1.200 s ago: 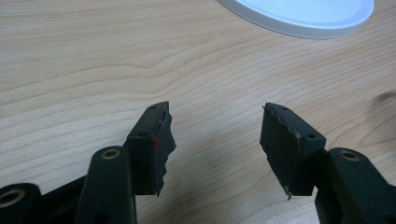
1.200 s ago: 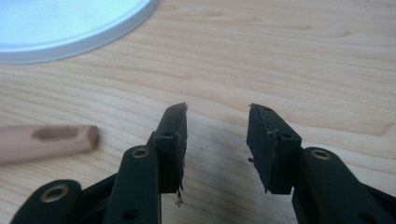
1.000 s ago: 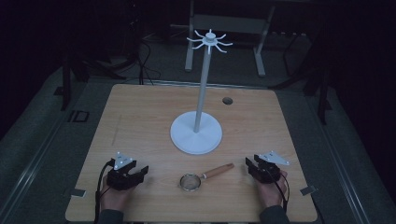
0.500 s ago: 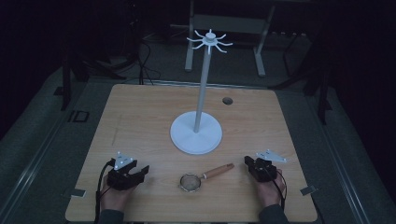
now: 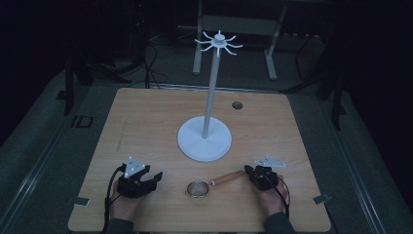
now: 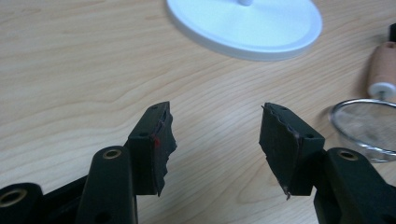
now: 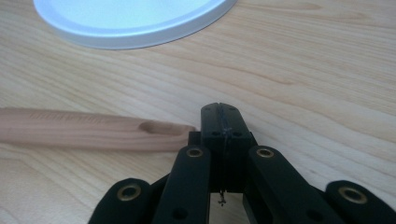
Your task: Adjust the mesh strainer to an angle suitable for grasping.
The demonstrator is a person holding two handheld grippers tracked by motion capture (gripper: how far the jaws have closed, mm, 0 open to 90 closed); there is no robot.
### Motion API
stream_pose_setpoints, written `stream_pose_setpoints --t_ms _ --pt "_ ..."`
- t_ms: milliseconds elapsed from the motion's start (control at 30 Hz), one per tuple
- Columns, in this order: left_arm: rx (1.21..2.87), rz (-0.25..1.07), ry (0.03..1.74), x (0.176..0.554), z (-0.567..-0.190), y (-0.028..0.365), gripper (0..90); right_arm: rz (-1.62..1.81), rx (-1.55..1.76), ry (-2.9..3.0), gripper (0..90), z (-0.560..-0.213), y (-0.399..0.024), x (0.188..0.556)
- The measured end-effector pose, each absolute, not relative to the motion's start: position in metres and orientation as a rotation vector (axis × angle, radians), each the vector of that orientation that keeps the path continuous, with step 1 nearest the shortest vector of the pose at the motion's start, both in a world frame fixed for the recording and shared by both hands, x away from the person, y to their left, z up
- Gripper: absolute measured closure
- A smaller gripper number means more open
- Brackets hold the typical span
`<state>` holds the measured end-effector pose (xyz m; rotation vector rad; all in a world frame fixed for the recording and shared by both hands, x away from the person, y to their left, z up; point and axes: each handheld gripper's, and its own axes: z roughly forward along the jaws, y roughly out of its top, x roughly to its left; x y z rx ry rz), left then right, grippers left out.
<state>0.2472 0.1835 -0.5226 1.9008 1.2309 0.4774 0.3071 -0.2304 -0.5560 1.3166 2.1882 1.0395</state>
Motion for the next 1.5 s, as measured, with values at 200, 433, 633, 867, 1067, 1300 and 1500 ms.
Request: stream_pose_setpoints --t_ms 200,433,633,867,1067,1300,1500 --pt "1.929 0.466 1.177 0.249 -0.515 0.169 43.9 1.054 1.306 2.218 90.0 -0.558 -0.222 0.303" --pt "1.958 0.457 1.127 0.254 -0.507 0.154 44.0 1.046 1.253 2.248 90.0 -0.558 -0.211 0.301" --pt "1.985 0.454 1.093 0.259 -0.501 0.142 43.9 1.047 1.287 2.214 90.0 -0.556 -0.215 0.318" --pt "2.003 0.451 1.062 0.264 -0.496 0.131 43.9 1.085 1.283 2.256 90.0 -0.561 -0.215 0.329" --pt "2.004 0.454 1.045 0.266 -0.491 0.127 43.9 1.089 1.252 2.306 90.0 -0.56 -0.208 0.318" --pt "2.014 0.462 1.028 0.269 -0.485 0.124 43.9 1.11 1.21 2.363 90.0 -0.558 -0.201 0.303" --pt "2.031 0.463 1.014 0.271 -0.479 0.119 43.9 1.123 1.172 2.366 87.0 -0.553 -0.202 0.294"
